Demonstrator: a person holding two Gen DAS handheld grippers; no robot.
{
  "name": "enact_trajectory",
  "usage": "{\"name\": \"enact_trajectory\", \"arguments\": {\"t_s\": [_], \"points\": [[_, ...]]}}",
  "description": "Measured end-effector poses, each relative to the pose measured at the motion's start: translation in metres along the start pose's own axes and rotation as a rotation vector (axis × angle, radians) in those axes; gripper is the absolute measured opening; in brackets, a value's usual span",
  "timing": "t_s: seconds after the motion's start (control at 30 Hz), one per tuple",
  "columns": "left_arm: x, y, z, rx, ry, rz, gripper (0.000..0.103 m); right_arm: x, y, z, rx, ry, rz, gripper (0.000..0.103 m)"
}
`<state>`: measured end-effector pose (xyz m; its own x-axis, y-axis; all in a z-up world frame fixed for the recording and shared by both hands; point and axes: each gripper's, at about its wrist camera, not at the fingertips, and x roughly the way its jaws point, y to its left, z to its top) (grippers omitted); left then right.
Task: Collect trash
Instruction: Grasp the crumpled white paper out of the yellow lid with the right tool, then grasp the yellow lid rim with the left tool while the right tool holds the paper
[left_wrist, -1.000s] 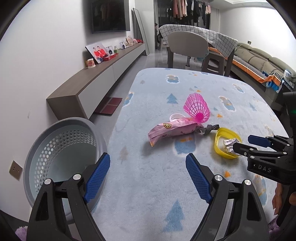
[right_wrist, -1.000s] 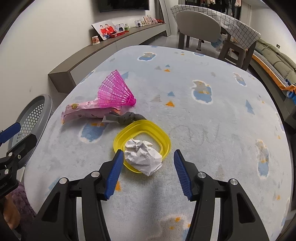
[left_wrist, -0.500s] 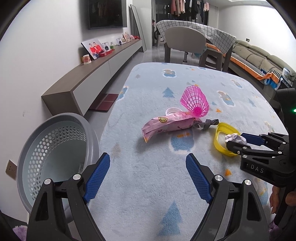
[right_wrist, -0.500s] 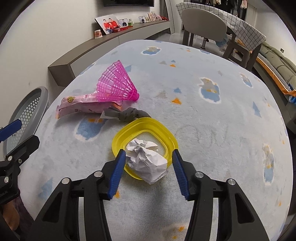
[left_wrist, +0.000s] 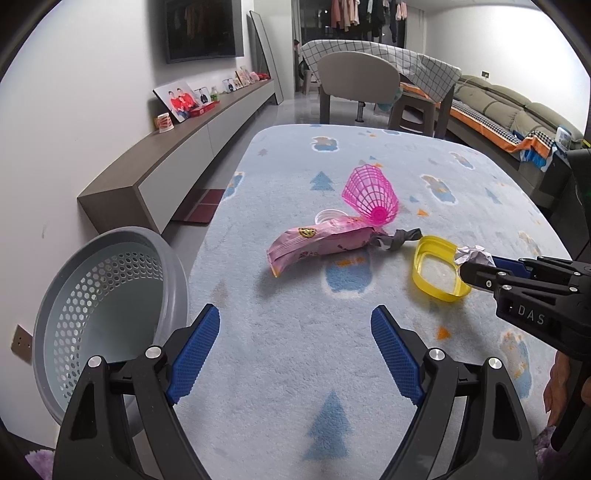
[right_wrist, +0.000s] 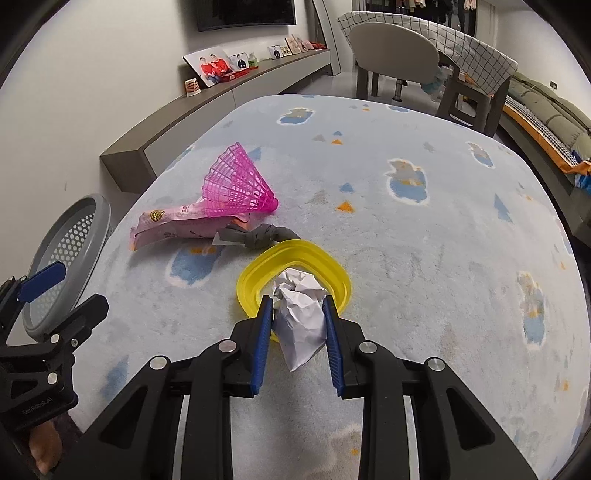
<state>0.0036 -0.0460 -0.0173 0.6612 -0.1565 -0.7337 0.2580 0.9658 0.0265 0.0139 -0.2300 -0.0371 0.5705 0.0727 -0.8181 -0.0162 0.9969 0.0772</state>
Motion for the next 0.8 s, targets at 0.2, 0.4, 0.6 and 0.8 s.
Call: {"name": "enact_trajectory", "arguments": {"t_s": [0.2,0.4,0.6,0.8], "points": [[-0.002,-0.016,-0.003,0.030,0.000,-0.010,0.083,-0.014,-0.018,-0.006,0.046,-0.027,-0.010,0.027],[-0.001,-0.038,-0.001,0.053,-0.006,-0.027,0.090,-0.027,-0.047,-0.009,0.119,-0.045,-0.017,0.027],[0.011,-0.063,0.005,0.086,0.014,-0.050,0.093,-0.039,-0.076,-0.011,0.183,-0.072,-0.036,0.027],[0.026,-0.091,0.015,0.130,0.045,-0.097,0.097,-0.043,-0.101,-0.013,0.234,-0.080,-0.051,0.027]]}}
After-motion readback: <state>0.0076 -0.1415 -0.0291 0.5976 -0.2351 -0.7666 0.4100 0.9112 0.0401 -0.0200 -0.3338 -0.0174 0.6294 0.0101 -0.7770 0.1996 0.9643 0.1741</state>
